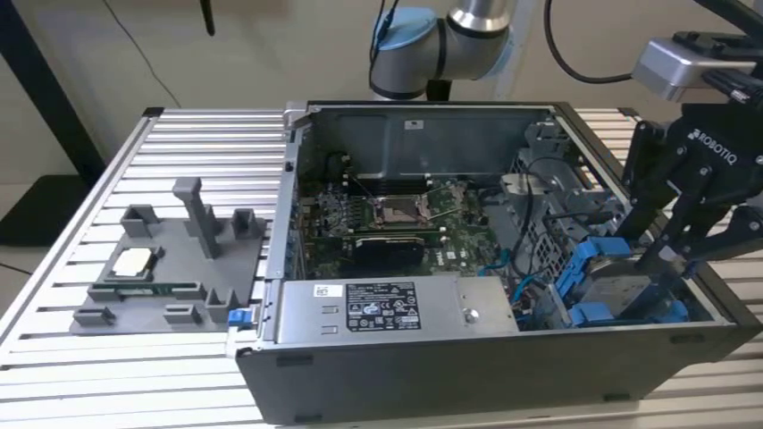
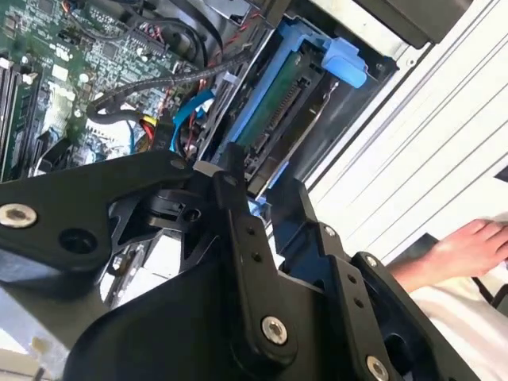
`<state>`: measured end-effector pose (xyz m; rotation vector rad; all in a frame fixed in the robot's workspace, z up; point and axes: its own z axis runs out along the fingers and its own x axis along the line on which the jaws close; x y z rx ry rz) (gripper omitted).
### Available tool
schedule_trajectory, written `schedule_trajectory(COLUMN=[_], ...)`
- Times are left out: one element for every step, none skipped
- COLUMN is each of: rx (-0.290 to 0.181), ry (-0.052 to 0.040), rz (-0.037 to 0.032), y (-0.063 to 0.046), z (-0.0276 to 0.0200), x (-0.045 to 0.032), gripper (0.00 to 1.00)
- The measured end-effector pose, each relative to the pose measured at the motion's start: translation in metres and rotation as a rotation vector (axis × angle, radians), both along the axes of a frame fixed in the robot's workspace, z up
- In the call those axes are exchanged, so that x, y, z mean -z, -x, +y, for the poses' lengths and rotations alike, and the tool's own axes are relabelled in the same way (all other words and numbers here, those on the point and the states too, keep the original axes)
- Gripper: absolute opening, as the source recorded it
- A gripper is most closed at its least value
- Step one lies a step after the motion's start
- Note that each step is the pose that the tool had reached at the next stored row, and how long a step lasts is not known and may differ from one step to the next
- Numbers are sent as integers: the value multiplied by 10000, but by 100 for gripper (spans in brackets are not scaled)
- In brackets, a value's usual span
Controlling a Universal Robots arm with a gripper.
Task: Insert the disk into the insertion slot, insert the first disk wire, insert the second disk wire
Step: 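Insert the disk into the insertion slot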
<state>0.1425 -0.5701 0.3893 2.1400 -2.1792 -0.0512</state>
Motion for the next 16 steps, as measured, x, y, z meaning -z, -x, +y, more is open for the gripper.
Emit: schedule_trajectory(rx=[0,1,2,3,4,7,13,20,28,39,49,53,54,56,56,56], ry=[2,3,1,1,0,-3,-1,-1,-1,0,-1,2,1,-1,-2,-1], rz=[0,0,1,0,0,0,0,-4,-12,-21,-22,-23,-23,-23,-23,-23], y=[0,0,0,0,0,2,5,11,17,23,25,25,25,26,26,26], z=[0,0,0,0,0,5,13,25,39,51,62,65,65,65,66,66], x=[-3,-14,-30,-46,-55,-56,-58,-58,-58,-58,-59,-63,-66,-65,-65,-66], gripper=[42,42,48,55,55,55,55,55,55,55,55,55,55,55,55,55])
